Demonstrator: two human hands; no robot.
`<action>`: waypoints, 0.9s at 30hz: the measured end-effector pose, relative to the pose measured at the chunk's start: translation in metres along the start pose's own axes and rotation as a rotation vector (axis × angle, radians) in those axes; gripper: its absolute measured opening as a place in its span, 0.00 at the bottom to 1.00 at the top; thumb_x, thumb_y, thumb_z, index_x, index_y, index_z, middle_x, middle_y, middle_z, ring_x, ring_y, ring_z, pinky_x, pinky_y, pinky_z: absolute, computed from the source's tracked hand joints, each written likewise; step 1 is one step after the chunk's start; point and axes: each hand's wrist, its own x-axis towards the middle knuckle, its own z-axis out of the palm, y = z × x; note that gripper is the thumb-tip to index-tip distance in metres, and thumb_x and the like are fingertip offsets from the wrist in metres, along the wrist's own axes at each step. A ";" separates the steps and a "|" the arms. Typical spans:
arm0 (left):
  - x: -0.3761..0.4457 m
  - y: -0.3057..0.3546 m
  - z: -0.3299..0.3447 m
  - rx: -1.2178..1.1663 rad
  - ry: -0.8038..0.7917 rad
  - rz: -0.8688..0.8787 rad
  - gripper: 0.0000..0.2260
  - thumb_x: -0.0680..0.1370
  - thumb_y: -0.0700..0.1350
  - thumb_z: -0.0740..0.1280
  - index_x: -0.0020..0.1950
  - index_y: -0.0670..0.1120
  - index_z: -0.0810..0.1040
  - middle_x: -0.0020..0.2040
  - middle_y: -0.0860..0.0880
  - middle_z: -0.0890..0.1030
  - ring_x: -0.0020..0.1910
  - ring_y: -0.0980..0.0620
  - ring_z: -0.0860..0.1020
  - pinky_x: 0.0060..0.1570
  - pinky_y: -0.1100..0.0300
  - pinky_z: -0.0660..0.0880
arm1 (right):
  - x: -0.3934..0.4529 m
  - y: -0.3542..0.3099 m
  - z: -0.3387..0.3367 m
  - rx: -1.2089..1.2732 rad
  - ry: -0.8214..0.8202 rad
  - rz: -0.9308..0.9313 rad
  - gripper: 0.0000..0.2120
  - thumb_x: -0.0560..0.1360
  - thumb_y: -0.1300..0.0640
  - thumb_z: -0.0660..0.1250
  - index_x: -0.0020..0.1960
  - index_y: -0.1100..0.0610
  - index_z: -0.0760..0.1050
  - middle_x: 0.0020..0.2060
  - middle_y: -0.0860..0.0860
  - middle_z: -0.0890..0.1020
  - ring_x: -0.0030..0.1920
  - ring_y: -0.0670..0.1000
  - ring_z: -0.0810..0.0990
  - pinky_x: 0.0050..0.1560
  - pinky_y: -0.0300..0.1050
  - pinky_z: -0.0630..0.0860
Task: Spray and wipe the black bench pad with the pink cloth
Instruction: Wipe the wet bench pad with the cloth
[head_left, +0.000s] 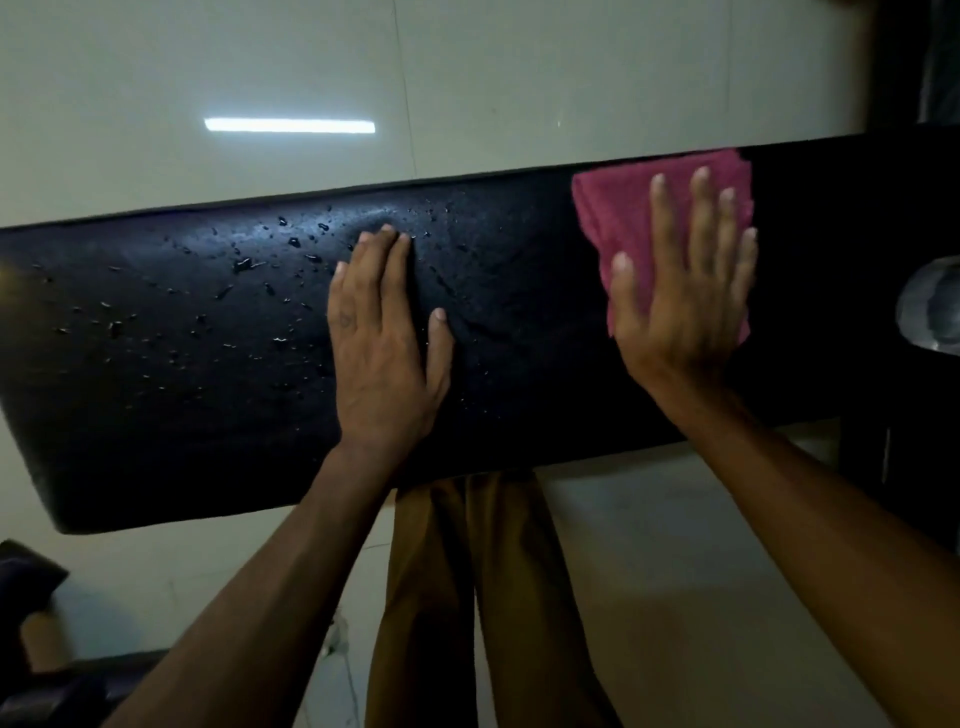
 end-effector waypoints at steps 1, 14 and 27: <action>0.000 -0.001 0.000 -0.014 0.010 -0.006 0.26 0.82 0.45 0.63 0.77 0.36 0.63 0.78 0.38 0.64 0.79 0.43 0.58 0.80 0.49 0.48 | 0.009 -0.012 0.003 -0.010 0.035 0.086 0.30 0.83 0.38 0.45 0.81 0.49 0.57 0.80 0.56 0.59 0.80 0.58 0.55 0.78 0.61 0.52; -0.001 -0.015 -0.026 0.048 -0.195 0.030 0.31 0.81 0.46 0.62 0.79 0.35 0.57 0.80 0.37 0.58 0.81 0.41 0.54 0.80 0.43 0.49 | -0.020 -0.114 0.002 0.174 -0.145 -0.295 0.28 0.84 0.43 0.45 0.81 0.51 0.54 0.81 0.56 0.55 0.81 0.59 0.51 0.79 0.60 0.44; -0.005 -0.063 -0.069 0.244 -0.186 -0.218 0.35 0.81 0.60 0.60 0.82 0.46 0.53 0.83 0.42 0.51 0.82 0.44 0.48 0.80 0.42 0.46 | 0.020 -0.095 -0.005 0.197 -0.009 0.461 0.26 0.84 0.45 0.46 0.81 0.48 0.57 0.81 0.55 0.57 0.81 0.60 0.53 0.79 0.62 0.47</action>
